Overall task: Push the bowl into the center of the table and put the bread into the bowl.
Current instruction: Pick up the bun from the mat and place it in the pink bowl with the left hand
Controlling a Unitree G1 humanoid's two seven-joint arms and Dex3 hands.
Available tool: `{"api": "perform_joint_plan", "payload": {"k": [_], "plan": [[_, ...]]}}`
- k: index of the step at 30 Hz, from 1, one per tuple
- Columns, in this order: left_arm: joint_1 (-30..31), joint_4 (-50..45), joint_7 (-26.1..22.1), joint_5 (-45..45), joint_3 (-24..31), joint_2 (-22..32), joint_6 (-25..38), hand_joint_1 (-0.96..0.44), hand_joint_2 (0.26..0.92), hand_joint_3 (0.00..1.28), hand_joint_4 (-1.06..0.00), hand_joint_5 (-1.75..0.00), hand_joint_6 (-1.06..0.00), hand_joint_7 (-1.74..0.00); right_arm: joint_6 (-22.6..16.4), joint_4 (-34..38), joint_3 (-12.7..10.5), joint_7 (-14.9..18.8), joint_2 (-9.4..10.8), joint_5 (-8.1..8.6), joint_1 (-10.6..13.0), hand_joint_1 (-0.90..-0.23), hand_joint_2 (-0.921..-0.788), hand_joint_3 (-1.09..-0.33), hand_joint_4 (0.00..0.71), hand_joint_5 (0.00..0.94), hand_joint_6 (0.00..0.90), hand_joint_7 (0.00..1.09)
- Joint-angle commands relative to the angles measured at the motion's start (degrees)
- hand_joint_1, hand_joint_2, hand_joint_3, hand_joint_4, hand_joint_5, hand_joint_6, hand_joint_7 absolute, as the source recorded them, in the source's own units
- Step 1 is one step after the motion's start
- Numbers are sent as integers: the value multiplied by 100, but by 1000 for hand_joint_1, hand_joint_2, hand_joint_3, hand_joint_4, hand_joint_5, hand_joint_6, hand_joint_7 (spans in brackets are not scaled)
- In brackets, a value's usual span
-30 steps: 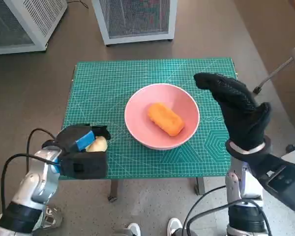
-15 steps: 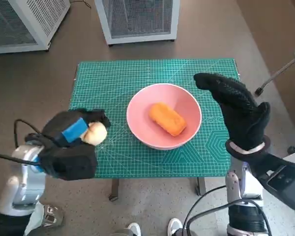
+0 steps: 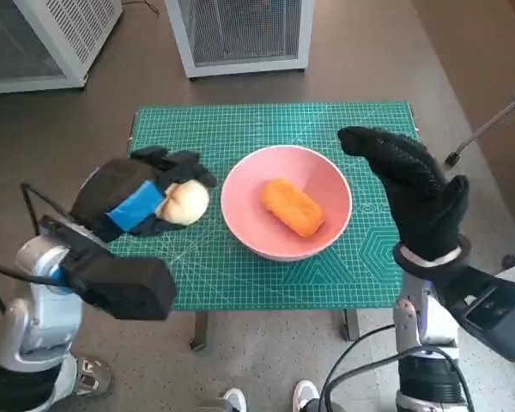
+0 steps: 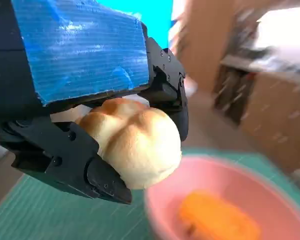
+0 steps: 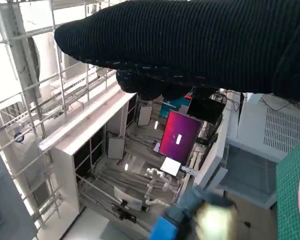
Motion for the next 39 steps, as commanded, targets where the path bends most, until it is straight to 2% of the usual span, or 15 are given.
{"api": "perform_joint_plan", "payload": {"k": [1, 8, 15, 21, 23, 24, 26, 29, 33, 39], "plan": [[-460, 371, 215, 131, -316, -269, -397, 3, 909, 29, -759, -1110, -691, -1086, 12, 84, 6, 49, -20, -13, 34, -404, -921, -446, 366, 0, 17, 681], [-1005, 1073, 142, 21, -642, -692, -645, 2, 912, 29, -768, -1087, -671, -1120, 28, 39, 20, 36, -23, -23, 65, -416, -921, -447, 364, 0, 12, 682], [-1450, 1939, 98, -19, -901, -1055, -834, 2, 919, 42, -746, -1086, -627, -1188, 38, 22, -20, 77, -60, 40, 112, -419, -921, -444, 366, 1, 12, 683], [-1666, 2487, 118, 184, -1145, -1237, -827, 1, 920, 100, -655, -1222, -584, -1194, 34, -18, -49, 86, -81, 50, 163, -425, -921, -441, 366, 1, 15, 681], [-1667, 2566, 81, 327, -1241, -1239, -731, 0, 921, 210, -525, -1319, -462, -1350, 18, -19, -57, 87, -82, 43, 175, -426, -921, -440, 367, 1, 16, 680], [-1662, 2579, 50, 390, -1283, -1239, -670, -44, 906, 204, -455, -1183, -401, -1241, 10, -20, -63, 89, -85, 42, 181, -426, -921, -440, 367, 1, 16, 679], [-1630, 2528, -102, 518, -1367, -1221, -477, -192, 901, 125, -350, -601, -309, -777, -10, -21, -74, 78, -86, 25, 187, -426, -921, -442, 368, 2, 20, 678], [-1590, 2434, -299, 629, -1449, -1193, -302, -331, 914, 53, -258, -201, -239, -452, -36, -10, -88, 56, -87, 1, 185, -426, -921, -446, 368, 2, 23, 676], [-1530, 2337, -378, 623, -1447, -1152, -301, -422, 919, 22, -194, -42, -203, -306, -82, 20, -94, 18, -75, -44, 170, -425, -921, -448, 369, 2, 27, 673], [-1402, 2424, -196, 360, -1307, -1151, -633, -463, 919, 11, -173, -5, -203, -258, -140, 78, -91, -51, -48, -118, 136, -427, -921, -449, 369, 2, 30, 670]]}}
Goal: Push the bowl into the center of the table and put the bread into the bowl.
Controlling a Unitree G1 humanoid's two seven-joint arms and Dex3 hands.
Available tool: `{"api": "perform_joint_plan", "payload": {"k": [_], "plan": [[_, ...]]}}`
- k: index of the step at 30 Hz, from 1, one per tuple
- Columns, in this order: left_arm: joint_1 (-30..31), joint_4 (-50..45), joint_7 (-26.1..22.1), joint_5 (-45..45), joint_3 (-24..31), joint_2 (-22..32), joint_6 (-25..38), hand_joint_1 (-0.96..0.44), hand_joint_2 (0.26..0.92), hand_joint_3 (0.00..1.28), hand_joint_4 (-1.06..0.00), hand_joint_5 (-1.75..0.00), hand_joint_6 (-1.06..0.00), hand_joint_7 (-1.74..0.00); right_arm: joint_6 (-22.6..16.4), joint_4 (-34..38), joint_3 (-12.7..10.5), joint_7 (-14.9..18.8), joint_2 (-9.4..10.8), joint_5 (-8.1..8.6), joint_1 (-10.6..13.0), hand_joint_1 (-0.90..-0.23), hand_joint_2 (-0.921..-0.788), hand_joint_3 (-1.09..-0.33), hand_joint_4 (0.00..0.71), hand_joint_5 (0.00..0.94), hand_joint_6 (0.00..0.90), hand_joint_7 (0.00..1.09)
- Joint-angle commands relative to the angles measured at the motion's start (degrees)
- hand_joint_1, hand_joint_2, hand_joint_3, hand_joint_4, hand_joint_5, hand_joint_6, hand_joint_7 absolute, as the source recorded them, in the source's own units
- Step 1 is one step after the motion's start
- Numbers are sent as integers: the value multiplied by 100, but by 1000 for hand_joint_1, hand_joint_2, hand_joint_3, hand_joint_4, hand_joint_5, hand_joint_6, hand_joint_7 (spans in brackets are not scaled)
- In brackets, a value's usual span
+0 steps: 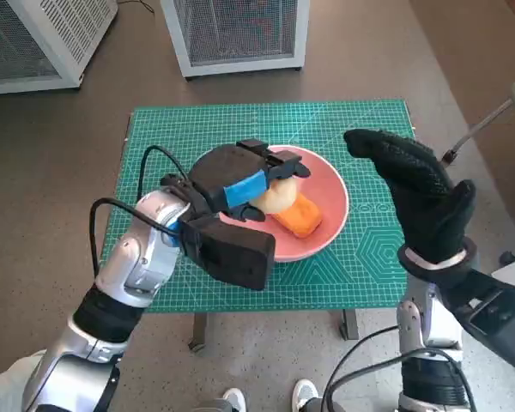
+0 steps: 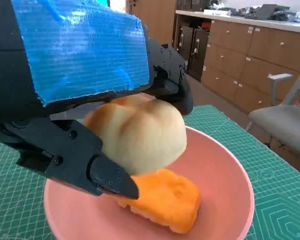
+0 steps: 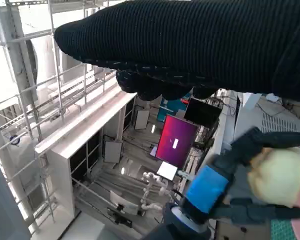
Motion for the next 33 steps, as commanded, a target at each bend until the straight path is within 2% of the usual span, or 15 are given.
{"api": "perform_joint_plan", "payload": {"k": [1, 17, 22, 27, 33], "plan": [[126, -28, 135, -212, 120, 26, -293, -464, 919, 10, -172, -3, -203, -255, -31, 106, -11, -68, 8, -96, 68, -428, -921, -449, 369, 2, 30, 670], [234, 152, 186, -721, 407, 52, -758, -497, 921, 15, -146, 0, -204, -229, 45, 79, 41, -116, 67, -81, 37, -432, -921, -453, 368, 1, 32, 666], [208, 119, -184, -1621, 986, 164, -676, -492, 919, 12, -119, 0, -188, -209, 85, 102, 25, -110, 54, -50, -60, -427, -921, -452, 370, 2, 33, 665], [260, 39, -301, -2369, 1444, 121, -703, -473, 920, 8, -107, 0, -193, -190, 138, 97, -17, -111, 34, -3, -135, -427, -921, -449, 371, 2, 36, 663], [418, 327, -61, -3388, 2027, -296, -1449, -480, 921, 20, -125, -10, -215, -192, 131, 108, -85, -238, -7, -114, -313, -425, -921, -447, 372, 2, 39, 660]]}}
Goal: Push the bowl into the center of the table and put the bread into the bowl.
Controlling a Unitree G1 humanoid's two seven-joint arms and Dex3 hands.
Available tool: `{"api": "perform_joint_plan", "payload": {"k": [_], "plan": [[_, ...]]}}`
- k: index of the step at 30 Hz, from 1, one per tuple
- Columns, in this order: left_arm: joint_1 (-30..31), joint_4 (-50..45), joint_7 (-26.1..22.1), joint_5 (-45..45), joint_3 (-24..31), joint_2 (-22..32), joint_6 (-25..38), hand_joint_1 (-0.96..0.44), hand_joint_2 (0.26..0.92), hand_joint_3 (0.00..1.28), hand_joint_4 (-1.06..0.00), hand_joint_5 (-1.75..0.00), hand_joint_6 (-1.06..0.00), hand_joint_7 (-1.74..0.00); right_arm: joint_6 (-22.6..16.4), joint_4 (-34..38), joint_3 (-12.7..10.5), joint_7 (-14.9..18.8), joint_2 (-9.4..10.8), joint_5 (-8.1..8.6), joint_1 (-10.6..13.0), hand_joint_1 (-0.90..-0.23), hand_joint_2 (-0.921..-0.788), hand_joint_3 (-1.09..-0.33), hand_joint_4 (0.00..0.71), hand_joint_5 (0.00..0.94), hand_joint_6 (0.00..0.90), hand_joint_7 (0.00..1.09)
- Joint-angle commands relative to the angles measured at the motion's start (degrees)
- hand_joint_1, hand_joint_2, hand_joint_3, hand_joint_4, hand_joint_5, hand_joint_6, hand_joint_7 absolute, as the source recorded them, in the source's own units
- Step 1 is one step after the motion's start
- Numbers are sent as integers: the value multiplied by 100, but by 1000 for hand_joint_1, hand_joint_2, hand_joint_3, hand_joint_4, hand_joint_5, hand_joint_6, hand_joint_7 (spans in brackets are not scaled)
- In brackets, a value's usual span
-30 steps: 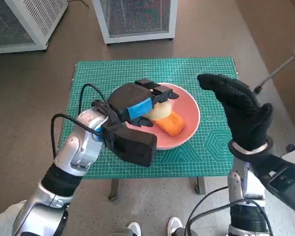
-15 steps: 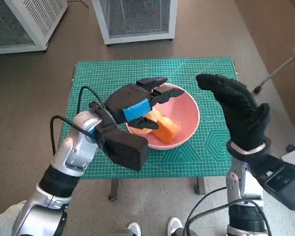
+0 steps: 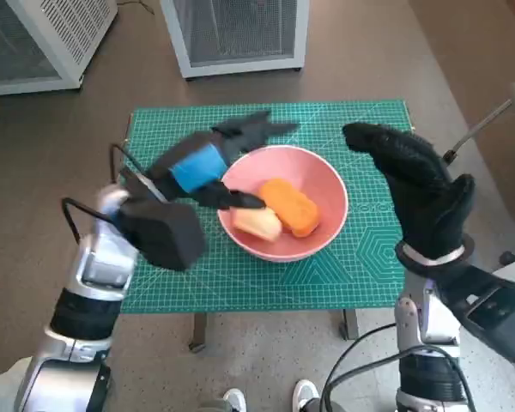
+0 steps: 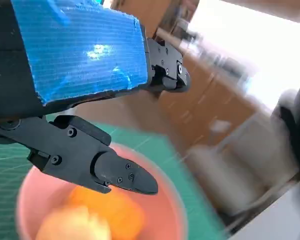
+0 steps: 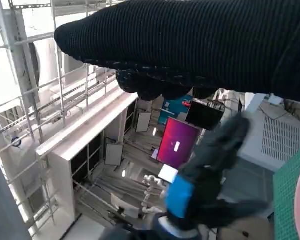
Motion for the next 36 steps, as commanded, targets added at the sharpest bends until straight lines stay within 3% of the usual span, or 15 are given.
{"api": "perform_joint_plan", "payload": {"k": [1, 4, 5, 9, 14, 21, 36], "plan": [[211, 187, 208, -726, 408, -378, -652, -490, 921, 30, -136, -15, -219, -195, 72, 68, -67, -142, -71, -96, -122, -423, -921, -448, 371, 2, 39, 659], [263, 180, 283, -974, 508, -525, -820, -523, 921, 70, -174, -29, -226, -207, 94, 55, -82, -193, -96, -129, -176, -414, -921, -450, 371, 2, 44, 660], [297, 122, 322, -1080, 550, -596, -849, -535, 921, 131, -170, -24, -185, -240, 106, 50, -88, -216, -109, -144, -205, -408, -921, -451, 369, 1, 51, 662], [450, -224, 613, -1257, 659, -864, -924, -515, 921, 184, -207, -33, -44, -570, 128, 52, -113, -296, -163, -224, -338, -394, -921, -457, 366, 0, 59, 661], [554, -500, 906, -1221, 715, -1043, -953, -534, 921, 277, -215, -37, -7, -700, 155, 69, -122, -383, -212, -285, -465, -386, -921, -463, 364, 0, 62, 658], [684, -644, 1131, -1272, 763, -1254, -1077, -577, 921, 388, -212, -45, 0, -702, 206, 105, -128, -465, -240, -250, -623, -402, -921, -460, 365, 0, 73, 651], [751, -761, 957, -1734, 730, -1422, -1030, -610, 921, 394, -217, -67, 1, -684, 210, 155, -92, -567, -267, -327, -895, -426, -921, -446, 363, 0, 90, 631]]}}
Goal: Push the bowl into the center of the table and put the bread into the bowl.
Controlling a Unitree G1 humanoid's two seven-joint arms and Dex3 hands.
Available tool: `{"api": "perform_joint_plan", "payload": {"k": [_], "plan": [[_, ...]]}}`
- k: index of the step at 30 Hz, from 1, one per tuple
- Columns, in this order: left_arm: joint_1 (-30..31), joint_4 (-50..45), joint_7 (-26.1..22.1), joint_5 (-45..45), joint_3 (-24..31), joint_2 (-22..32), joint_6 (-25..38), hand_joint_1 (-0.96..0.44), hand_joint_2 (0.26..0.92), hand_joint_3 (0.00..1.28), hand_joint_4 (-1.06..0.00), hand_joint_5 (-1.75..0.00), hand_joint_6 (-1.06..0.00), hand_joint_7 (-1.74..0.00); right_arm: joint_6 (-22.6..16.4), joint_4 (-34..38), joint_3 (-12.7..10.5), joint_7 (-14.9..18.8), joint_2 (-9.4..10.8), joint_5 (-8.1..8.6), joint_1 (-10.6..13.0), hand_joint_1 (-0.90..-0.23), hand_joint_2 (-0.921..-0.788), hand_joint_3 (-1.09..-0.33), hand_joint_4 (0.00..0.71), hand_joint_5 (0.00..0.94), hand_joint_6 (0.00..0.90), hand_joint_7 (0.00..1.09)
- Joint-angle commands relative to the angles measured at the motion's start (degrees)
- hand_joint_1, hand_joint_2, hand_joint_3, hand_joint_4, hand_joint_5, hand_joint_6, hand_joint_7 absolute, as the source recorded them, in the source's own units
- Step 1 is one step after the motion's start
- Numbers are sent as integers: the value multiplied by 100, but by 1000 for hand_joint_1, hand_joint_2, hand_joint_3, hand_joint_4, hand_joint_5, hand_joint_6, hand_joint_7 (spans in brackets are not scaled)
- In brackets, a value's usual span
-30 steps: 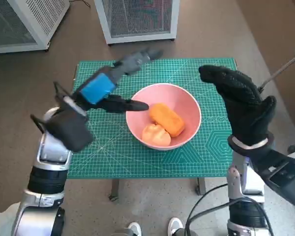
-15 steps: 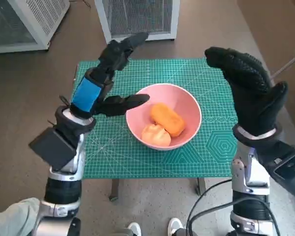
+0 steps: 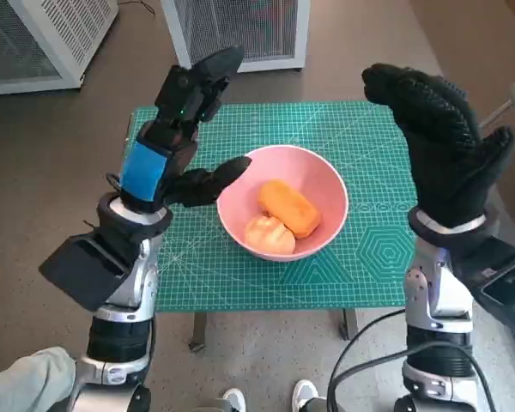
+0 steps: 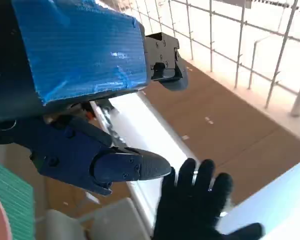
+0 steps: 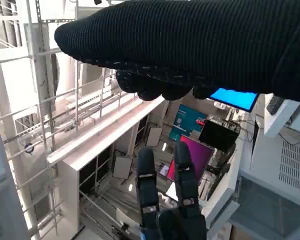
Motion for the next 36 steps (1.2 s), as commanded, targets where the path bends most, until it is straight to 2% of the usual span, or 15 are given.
{"api": "perform_joint_plan", "payload": {"k": [1, 13, 19, 36], "plan": [[54, -144, -73, -181, 2, -33, 47, -602, 921, 383, -220, -73, 1, -686, 78, 49, 23, -48, -58, -144, -61, -429, -921, -445, 363, 0, 91, 631], [76, -183, -47, -205, 24, -54, -40, -563, 921, 350, -205, -87, 1, -693, 143, 104, -4, -16, -84, -147, -136, -452, -921, -436, 361, 0, 91, 625], [67, -199, -33, -162, 57, -3, -72, -554, 921, 345, -203, -94, 1, -706, 182, -23, -2, -20, -73, -117, -51, -448, -921, -432, 359, 0, 91, 623], [132, -256, -72, -65, 116, 151, -269, -570, 921, 361, -201, -110, 1, -654, 138, -66, 10, -135, 3, -215, 42, -451, -921, -433, 357, 0, 92, 616]]}}
